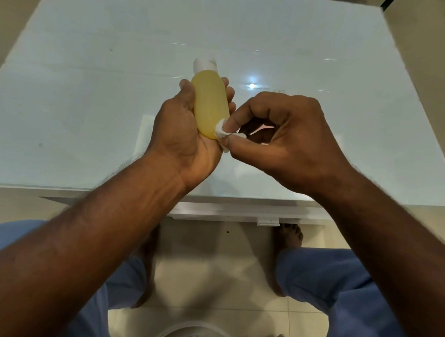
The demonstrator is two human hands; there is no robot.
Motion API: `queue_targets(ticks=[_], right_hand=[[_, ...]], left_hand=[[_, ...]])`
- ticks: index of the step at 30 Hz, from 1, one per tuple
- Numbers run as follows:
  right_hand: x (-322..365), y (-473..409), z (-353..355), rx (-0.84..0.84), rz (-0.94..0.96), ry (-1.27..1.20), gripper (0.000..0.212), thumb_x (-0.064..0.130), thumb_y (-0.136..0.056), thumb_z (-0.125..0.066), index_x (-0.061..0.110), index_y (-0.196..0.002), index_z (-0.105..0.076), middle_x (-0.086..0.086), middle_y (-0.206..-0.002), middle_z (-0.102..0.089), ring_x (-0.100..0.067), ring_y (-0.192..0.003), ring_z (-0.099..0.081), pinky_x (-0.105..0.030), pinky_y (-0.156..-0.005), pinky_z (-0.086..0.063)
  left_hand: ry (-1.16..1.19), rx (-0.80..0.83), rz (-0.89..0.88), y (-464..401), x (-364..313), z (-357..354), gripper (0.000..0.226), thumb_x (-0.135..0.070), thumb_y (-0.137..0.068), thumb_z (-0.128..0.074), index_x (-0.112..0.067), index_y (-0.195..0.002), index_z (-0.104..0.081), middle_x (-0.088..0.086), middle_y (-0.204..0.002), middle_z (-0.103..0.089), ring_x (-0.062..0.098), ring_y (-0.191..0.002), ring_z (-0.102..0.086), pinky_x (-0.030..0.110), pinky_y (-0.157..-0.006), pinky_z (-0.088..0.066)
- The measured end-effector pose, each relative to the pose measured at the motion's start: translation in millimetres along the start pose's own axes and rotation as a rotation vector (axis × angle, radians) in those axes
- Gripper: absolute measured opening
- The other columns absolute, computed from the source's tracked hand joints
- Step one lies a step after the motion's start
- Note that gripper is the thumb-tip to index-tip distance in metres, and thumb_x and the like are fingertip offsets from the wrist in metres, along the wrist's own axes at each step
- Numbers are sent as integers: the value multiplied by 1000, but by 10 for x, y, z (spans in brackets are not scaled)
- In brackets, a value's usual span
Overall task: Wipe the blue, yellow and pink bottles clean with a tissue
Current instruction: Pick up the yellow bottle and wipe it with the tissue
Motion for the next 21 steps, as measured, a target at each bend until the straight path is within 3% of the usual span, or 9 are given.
queue_targets(ticks=[4, 8, 10, 12, 14, 16, 18, 19, 21], right_hand=[[13, 22, -47, 3, 13, -27, 11, 8, -88, -86, 15, -97, -83, 0, -92, -80, -17, -81, -76, -35, -70, -65], [41, 23, -75, 13, 14, -110, 8, 7, -92, -84, 13, -97, -83, 1, -89, -80, -17, -81, -78, -40, -72, -68], [68, 22, -102, -5, 39, -137, 9, 4, -93, -82, 11, -98, -82, 1, -88, -79, -18, -82, -78, -40, -75, -68], [86, 17, -118, -53, 78, -87, 9, 4, -93, -80, 10, -100, -82, 3, -91, -79, -14, -84, -78, -30, -77, -67], [97, 5, -102, -124, 91, -55, 9, 6, -94, -81, 9, -103, -80, 8, -94, -76, -6, -86, -75, -17, -78, -61], [101, -23, -55, -223, 104, -12, 9, 11, -97, -81, 8, -105, -78, 11, -95, -73, -1, -87, -72, -13, -78, -58], [82, -62, 12, -323, 115, 40, 10, 12, -98, -79, 6, -106, -77, 7, -98, -74, -2, -90, -72, -15, -80, -61], [66, -81, 48, -362, 111, 60, 11, 12, -99, -78, 4, -107, -77, 3, -100, -76, -4, -92, -74, -17, -81, -62], [32, -106, 101, -405, 100, 90, 12, 12, -100, -77, 3, -108, -77, -1, -103, -78, -7, -94, -75, -17, -82, -62]], left_hand=[[-24, 28, 6, 1, 25, 11, 62, -51, -111, -27, -8, -144, -59, 9, -117, -68, 26, -112, -63, 49, -113, -48], [-81, 34, 8, -8, 69, 2, 60, -50, -111, -31, -10, -149, -54, 11, -118, -71, 28, -107, -72, 49, -99, -59], [-103, 62, 3, -13, 123, 13, 60, -49, -108, -40, -14, -158, -40, 20, -134, -67, 35, -115, -72, 50, -92, -62], [-97, 93, 8, -20, 155, 25, 66, -46, -106, -45, -14, -161, -31, 25, -140, -63, 38, -120, -70, 47, -93, -61], [-92, 96, -15, 0, 157, 7, 60, -39, -109, -45, -9, -160, -32, 20, -117, -74, 27, -102, -78, 38, -84, -64], [-108, 71, -13, 32, 184, -34, 43, -28, -114, -38, -5, -144, -58, 18, -105, -77, 23, -98, -78, 33, -84, -64], [-145, 44, -19, 122, 231, -114, 51, -22, -114, -39, -21, -92, -86, 18, -125, -74, 31, -119, -71, 42, -103, -57], [-158, 35, -17, 168, 250, -145, 60, -23, -113, -42, -27, -70, -84, 16, -125, -73, 32, -122, -68, 47, -108, -53], [-150, 29, 10, 237, 264, -197, 58, -26, -111, -45, -30, -62, -75, 13, -119, -74, 33, -121, -68, 51, -111, -50]])
Point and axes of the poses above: each hand's wrist, its own y-axis away from the middle knuckle, its own z-axis out of the back of the hand, x = y × z, the point moved 1 cm from there along -y, towards the middle knuckle
